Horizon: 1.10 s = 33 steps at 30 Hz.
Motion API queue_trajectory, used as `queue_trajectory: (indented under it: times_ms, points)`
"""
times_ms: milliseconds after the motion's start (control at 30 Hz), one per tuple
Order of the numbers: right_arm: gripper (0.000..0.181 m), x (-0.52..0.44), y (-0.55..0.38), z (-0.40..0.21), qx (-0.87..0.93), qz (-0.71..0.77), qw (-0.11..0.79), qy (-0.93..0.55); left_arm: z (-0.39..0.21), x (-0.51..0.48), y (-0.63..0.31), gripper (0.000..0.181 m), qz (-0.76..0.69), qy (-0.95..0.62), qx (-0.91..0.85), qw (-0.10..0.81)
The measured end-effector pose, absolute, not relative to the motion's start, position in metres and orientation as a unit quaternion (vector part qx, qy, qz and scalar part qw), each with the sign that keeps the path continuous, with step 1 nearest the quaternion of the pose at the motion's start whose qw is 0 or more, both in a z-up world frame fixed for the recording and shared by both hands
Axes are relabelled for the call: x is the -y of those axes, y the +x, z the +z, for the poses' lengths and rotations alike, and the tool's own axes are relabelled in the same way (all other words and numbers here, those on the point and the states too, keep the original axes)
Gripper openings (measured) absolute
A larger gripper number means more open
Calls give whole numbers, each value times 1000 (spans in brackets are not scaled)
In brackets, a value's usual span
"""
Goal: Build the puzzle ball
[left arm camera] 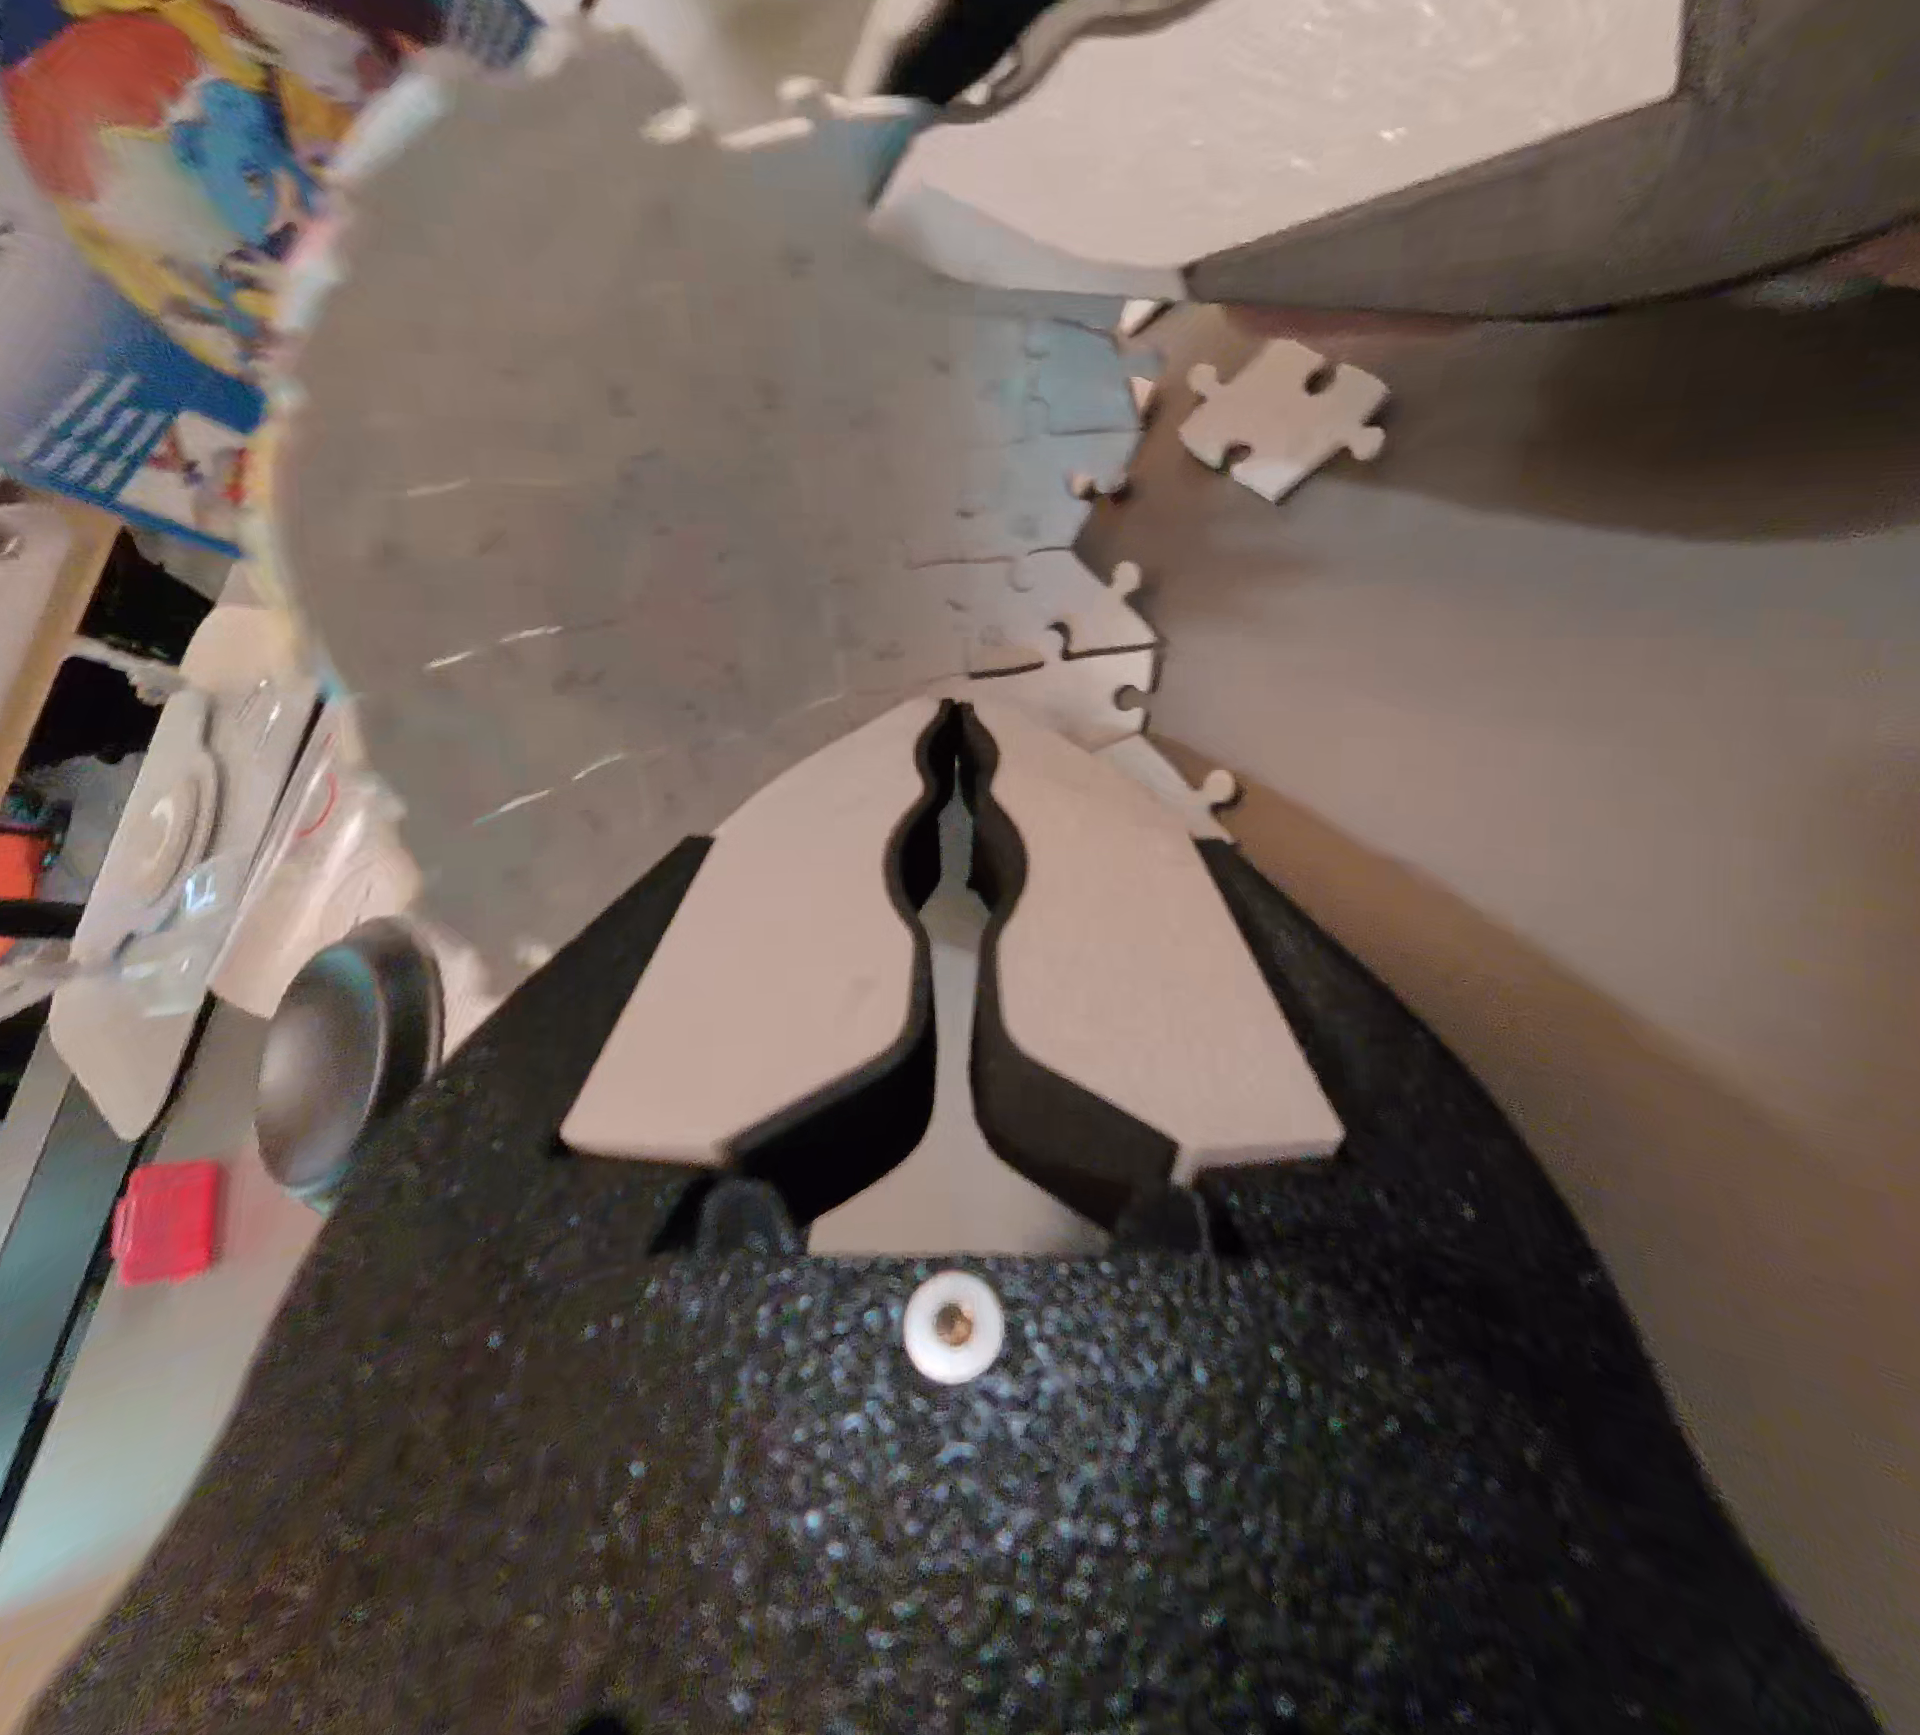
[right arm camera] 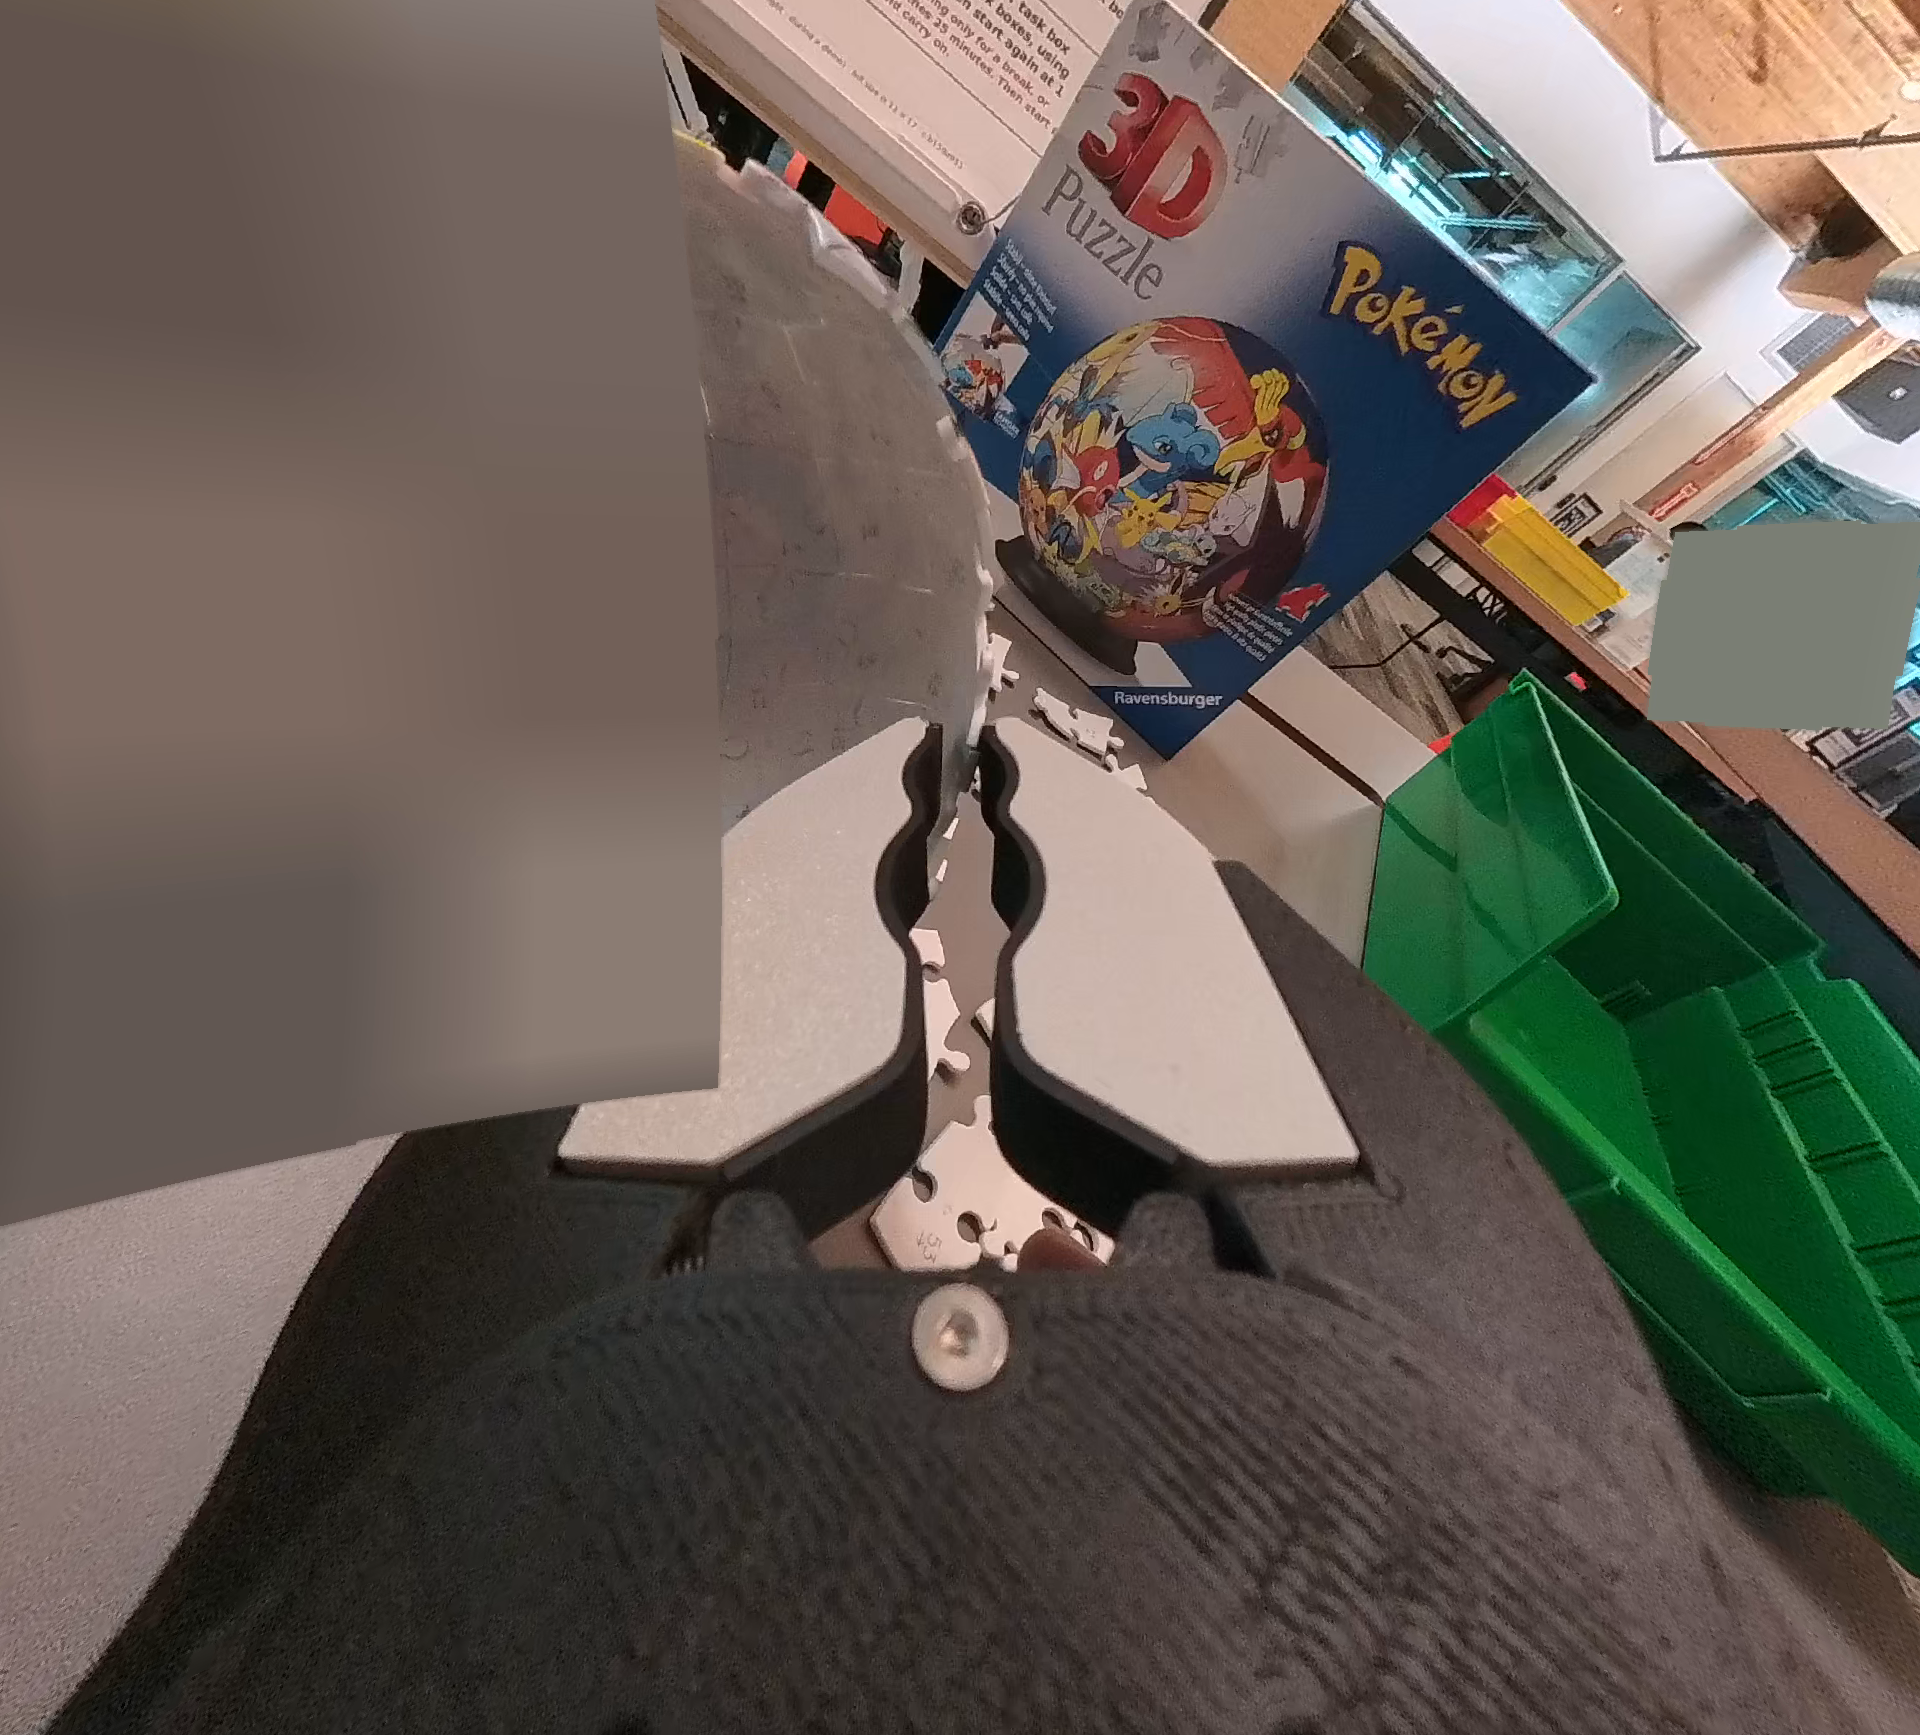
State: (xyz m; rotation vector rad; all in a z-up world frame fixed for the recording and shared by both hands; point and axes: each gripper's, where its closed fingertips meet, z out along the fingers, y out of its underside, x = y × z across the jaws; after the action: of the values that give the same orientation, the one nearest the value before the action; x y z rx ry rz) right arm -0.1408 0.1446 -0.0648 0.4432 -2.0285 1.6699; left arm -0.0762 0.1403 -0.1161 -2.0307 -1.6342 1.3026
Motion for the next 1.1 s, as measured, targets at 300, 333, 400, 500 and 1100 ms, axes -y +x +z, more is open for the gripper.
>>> queue_trajectory:
  times_ms: [300,333,400,500,1100]
  points:
    - [6,-145,-141,-65,740,609,237,162,-126,-148,-60,0,411,-717,561,54]
    - [6,-145,-141,-65,740,609,237,162,-126,-148,-62,0,414,-719,556,48]
    - [6,-145,-141,-65,739,609,237,162,-129,-148,-66,0,411,-725,551,39]
    - [6,-145,-140,-65,739,609,237,162,-135,-150,-68,0,391,-736,551,36]
    - [6,-146,-140,-64,737,612,236,163,-140,-150,-68,0,296,-794,531,15]
